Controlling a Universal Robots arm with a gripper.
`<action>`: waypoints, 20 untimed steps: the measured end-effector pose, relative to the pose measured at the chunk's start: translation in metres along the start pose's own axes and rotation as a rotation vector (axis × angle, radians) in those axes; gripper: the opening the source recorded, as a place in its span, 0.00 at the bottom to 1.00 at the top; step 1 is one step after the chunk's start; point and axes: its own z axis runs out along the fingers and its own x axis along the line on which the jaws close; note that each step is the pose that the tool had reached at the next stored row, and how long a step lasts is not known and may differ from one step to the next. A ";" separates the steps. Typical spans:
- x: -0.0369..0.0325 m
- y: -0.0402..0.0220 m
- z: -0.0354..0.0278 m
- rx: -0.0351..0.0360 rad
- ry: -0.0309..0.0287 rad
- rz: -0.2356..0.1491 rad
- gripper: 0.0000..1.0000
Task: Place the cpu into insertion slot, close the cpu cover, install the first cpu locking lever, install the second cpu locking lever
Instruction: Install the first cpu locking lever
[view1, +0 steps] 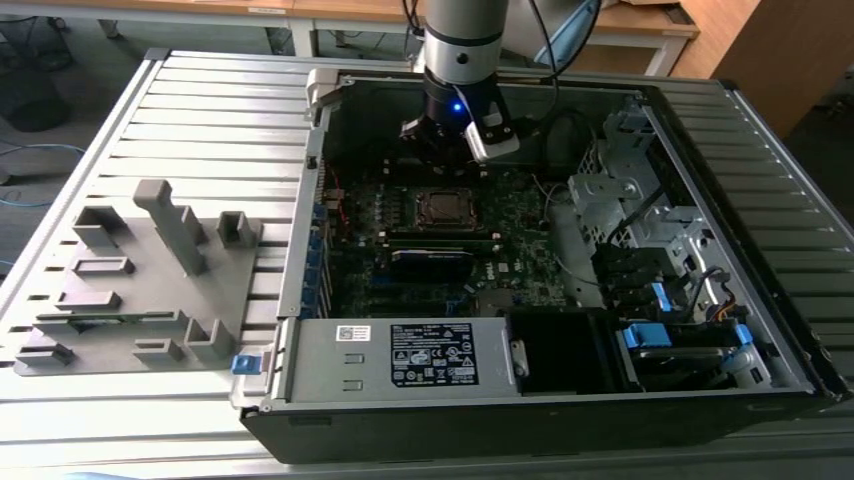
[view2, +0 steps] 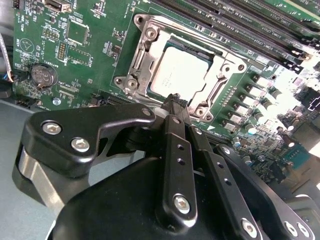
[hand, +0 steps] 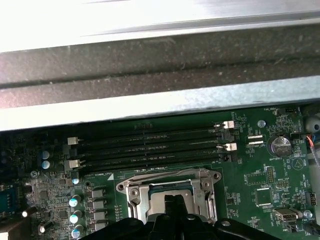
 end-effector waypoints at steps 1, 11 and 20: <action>0.0000 0.0000 -0.0002 0.0001 0.0001 0.000 0.11; -0.0003 0.0003 -0.0055 -0.0002 -0.0001 0.000 0.11; -0.0005 0.0006 -0.0095 -0.0003 -0.0002 0.000 0.11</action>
